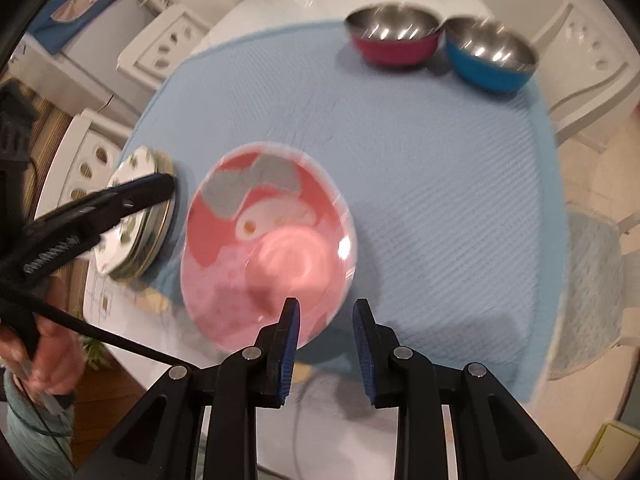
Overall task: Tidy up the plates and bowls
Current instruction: 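Lift the pink bowl, carry it, lower onto the mat, open both grippers, then move both grippers to the magenta steel bowl and grasp its rim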
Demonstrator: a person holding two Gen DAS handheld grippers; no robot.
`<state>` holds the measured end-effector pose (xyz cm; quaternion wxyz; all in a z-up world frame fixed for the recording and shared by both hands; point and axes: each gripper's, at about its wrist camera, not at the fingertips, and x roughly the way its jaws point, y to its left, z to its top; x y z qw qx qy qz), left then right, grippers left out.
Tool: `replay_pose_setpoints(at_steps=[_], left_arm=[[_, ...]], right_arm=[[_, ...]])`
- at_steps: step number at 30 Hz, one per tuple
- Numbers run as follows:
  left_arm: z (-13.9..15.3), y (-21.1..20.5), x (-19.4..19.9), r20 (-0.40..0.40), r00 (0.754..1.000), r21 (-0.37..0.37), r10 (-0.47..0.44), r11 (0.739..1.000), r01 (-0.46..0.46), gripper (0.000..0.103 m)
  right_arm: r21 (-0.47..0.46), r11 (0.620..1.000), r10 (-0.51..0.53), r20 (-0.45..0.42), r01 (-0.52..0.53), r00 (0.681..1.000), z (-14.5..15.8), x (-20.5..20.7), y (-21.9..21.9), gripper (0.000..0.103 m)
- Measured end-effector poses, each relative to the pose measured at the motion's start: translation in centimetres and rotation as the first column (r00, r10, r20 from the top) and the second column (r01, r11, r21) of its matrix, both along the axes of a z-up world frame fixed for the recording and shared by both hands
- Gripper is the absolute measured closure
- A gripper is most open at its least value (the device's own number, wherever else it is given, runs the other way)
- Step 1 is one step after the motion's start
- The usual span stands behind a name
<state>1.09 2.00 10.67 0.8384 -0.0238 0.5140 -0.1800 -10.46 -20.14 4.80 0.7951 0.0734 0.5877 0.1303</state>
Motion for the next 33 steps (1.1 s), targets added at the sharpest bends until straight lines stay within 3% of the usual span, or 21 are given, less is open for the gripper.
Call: replay_pose_setpoints(at_steps=[1, 5, 7, 9, 11, 15, 20, 27, 33], left_arm=[[1.2, -0.2, 0.4, 0.029, 1.0, -0.003, -0.007, 1.0, 0.007, 0.084], [4.2, -1.4, 2.3, 0.104, 0.994, 0.002, -0.012, 1.0, 0.012, 0.058], [5.0, -2.4, 3.7, 0.118, 0.993, 0.029, -0.02, 0.999, 0.016, 0.057], [5.6, -3.3, 5.2, 0.125, 0.991, 0.042, -0.037, 0.999, 0.032, 0.057], [6.2, -4.1, 6.5, 0.13, 0.99, 0.045, -0.054, 0.998, 0.048, 0.056], [6.6, -4.8, 9.2, 0.127, 0.989, 0.023, -0.074, 0.997, 0.072, 0.041], [4.3, -6.3, 13.9, 0.084, 0.993, 0.052, -0.088, 0.995, 0.084, 0.041], [-1.0, -7.4, 19.5, -0.065, 0.996, -0.021, -0.054, 0.998, 0.053, 0.041], [-3.7, -8.4, 21.9, -0.115, 0.992, -0.035, -0.053, 0.998, 0.05, 0.041]], right_arm=[[0.003, 1.0, -0.016, 0.01, 0.016, 1.0, 0.4, 0.2, -0.6, 0.077], [0.041, 0.994, -0.1, 0.064, 0.097, 0.993, 2.8, 2.1, -3.1, 0.074], [0.055, 0.99, -0.136, 0.094, 0.132, 0.986, 4.0, 3.2, -4.1, 0.068], [0.099, 0.981, -0.176, 0.116, 0.164, 0.978, 4.9, 4.2, -5.0, 0.051], [0.155, 0.97, -0.209, 0.12, 0.189, 0.971, 5.5, 5.2, -5.4, 0.05], [0.204, 0.955, -0.233, 0.07, 0.214, 0.97, 4.9, 8.3, -5.7, 0.05], [0.201, 0.948, -0.254, 0.002, 0.248, 0.967, 2.7, 12.0, -5.4, 0.05], [0.2, 0.936, -0.276, -0.095, 0.29, 0.956, -1.2, 16.7, -4.9, 0.05], [0.225, 0.908, -0.335, -0.115, 0.353, 0.935, -2.8, 19.4, -5.6, 0.05]])
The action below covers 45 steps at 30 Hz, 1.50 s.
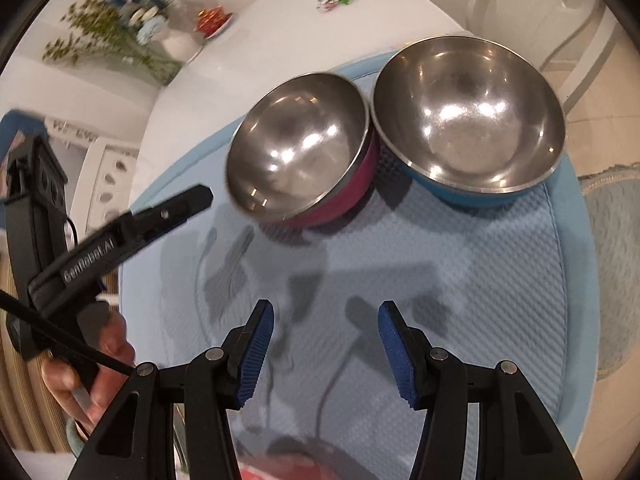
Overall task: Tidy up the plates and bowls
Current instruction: 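Move both grippers to the magenta steel bowl and grasp its rim, then lift the magenta steel bowl with both grippers and carry it over the pink bowl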
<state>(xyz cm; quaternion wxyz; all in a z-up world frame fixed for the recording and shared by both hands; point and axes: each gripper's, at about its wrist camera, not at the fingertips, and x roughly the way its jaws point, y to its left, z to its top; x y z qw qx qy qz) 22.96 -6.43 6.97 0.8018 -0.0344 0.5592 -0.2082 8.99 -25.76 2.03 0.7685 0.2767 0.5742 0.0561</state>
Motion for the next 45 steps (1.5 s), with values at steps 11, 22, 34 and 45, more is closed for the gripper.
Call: replay_pose_setpoints(at_steps=[11, 22, 34, 45], left_arm=[[-2.2, -0.8, 3.1, -0.063, 0.998, -0.105, 0.007, 0.994, -0.013, 0.043], [-3.7, -2.7, 6.0, -0.07, 0.997, -0.129, -0.023, 0.992, 0.014, 0.049], [-5.2, -3.5, 7.3, -0.088, 0.995, -0.155, -0.045, 0.987, 0.031, 0.072], [-3.7, -3.1, 4.7, -0.022, 0.993, -0.201, -0.112, 0.974, 0.106, 0.082]], right_arm=[[0.059, 0.992, -0.111, -0.012, 0.112, 0.994, -1.8, 1.3, -1.1, 0.05], [0.117, 0.985, -0.13, -0.002, 0.13, 0.991, -1.3, 2.7, -0.6, 0.05], [0.122, 0.945, -0.302, -0.029, 0.304, 0.953, -3.7, 4.9, -1.6, 0.061], [0.01, 0.975, -0.221, 0.01, 0.221, 0.975, -2.4, 4.2, -0.1, 0.071]])
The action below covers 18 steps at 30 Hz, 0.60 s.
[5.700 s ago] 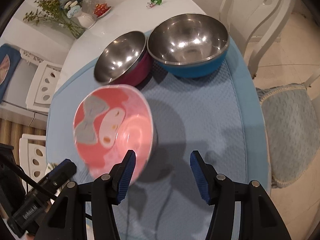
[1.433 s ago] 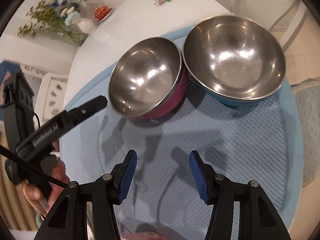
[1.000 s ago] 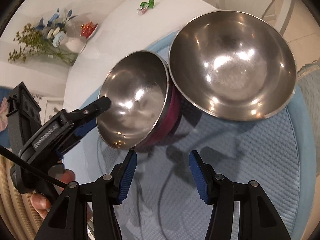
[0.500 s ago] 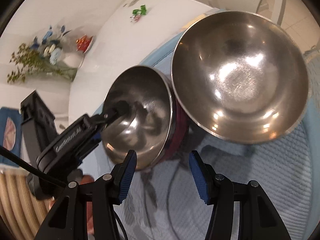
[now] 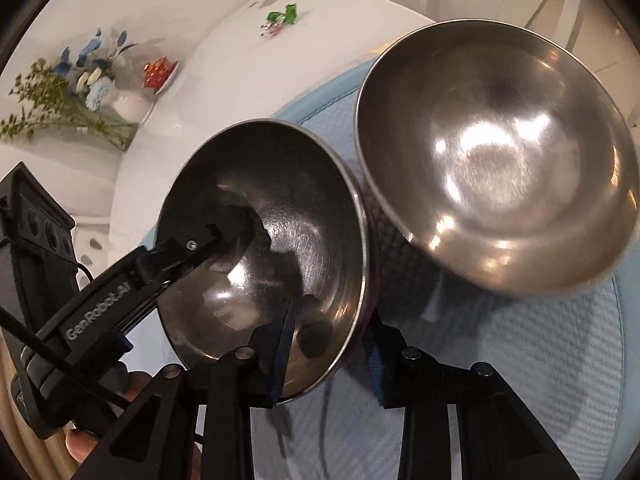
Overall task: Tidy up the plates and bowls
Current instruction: 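Lift the magenta steel bowl with both grippers and carry it over the pink bowl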
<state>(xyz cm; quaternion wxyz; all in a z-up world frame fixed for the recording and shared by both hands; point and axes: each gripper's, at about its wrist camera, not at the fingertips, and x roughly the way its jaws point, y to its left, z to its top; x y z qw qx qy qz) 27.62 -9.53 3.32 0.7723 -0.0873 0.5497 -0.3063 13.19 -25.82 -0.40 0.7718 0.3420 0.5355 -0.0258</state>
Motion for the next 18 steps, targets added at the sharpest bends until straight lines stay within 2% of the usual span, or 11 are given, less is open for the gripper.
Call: replay_pose_setpoints(at_steps=[4, 10, 14, 18], left_arm=[[1.8, 0.8, -2.0, 0.057, 0.998, 0.023, -0.007, 1.0, 0.006, 0.082], [6.2, 2.9, -6.3, 0.149, 0.989, 0.033, 0.016, 0.999, -0.021, 0.082], [8.7, 4.2, -9.8, 0.182, 0.982, 0.021, 0.042, 0.999, -0.047, 0.082], [10.5, 5.2, -13.8, 0.199, 0.978, 0.018, 0.066, 0.997, -0.071, 0.082]], right_arm=[[-0.032, 0.998, 0.047, 0.028, -0.046, 0.999, 2.1, -1.4, 1.2, 0.071], [-0.088, 0.99, 0.116, 0.102, -0.107, 0.988, 6.5, -3.8, 3.0, 0.071], [-0.122, 0.982, 0.16, 0.139, -0.143, 0.977, 9.4, -6.8, 4.2, 0.071], [-0.143, 0.971, 0.213, 0.132, -0.194, 0.968, 11.1, -10.5, 5.6, 0.071]])
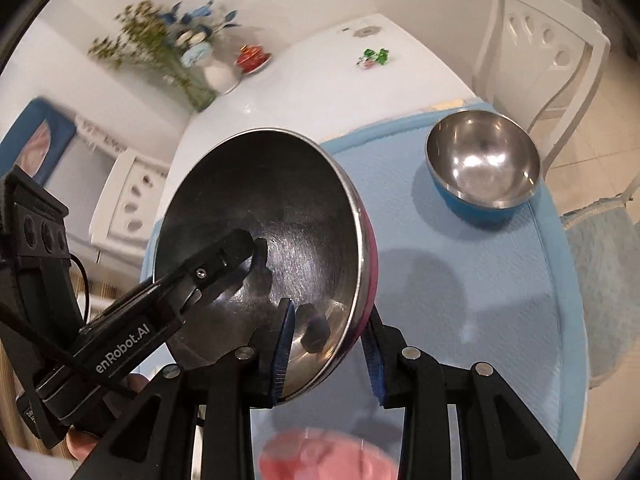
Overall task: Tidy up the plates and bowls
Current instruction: 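Lift the magenta steel bowl with both grippers and carry it over the pink bowl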
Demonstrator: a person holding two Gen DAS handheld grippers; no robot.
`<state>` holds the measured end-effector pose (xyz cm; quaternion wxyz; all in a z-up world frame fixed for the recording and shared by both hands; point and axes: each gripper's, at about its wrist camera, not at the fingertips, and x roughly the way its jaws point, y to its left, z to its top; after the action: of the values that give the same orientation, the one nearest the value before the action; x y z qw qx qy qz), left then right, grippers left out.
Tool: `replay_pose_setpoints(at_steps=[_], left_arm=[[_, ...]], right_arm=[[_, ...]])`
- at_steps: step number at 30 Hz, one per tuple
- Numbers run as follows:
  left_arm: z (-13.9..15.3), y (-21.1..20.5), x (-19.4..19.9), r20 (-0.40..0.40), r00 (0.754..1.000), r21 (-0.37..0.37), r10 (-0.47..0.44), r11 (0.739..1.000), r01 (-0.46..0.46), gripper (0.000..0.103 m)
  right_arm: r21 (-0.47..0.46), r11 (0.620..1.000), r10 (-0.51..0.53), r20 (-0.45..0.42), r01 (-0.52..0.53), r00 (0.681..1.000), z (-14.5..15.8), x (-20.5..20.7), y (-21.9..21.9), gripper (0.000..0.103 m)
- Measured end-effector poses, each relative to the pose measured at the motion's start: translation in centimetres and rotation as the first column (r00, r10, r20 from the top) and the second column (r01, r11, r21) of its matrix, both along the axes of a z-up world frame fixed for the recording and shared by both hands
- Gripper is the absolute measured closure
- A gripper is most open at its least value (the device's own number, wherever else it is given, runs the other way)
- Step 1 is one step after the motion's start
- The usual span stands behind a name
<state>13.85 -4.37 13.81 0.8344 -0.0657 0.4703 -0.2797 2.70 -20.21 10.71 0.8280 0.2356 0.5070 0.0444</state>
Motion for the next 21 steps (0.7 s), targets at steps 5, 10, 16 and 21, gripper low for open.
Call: replay_pose_setpoints(at_steps=[5, 10, 16, 21], left_arm=[[1.2, 1.2, -5.4, 0.009, 1.0, 0.011, 0.017, 1.0, -0.017, 0.082], [1.1, 1.9, -9.5, 0.0, 0.999, 0.035, 0.047, 0.998, -0.047, 0.082], [-0.5, 2.4, -13.9, -0.059, 0.997, 0.022, 0.052, 0.998, -0.05, 0.082], [-2.1, 1.6, -17.0, -0.113, 0.993, 0.022, 0.022, 1.0, -0.02, 0.082]], right_arm=[[0.013, 0.999, 0.043, -0.031, -0.043, 0.999, 0.2, -4.5, 1.1, 0.071], [0.01, 0.994, 0.105, -0.056, -0.105, 0.993, 0.1, -8.0, 2.3, 0.071], [-0.006, 0.983, 0.181, -0.077, -0.182, 0.98, -1.3, -11.8, 2.6, 0.071], [0.017, 0.976, 0.217, -0.122, -0.216, 0.969, -3.2, -14.2, 1.4, 0.071]])
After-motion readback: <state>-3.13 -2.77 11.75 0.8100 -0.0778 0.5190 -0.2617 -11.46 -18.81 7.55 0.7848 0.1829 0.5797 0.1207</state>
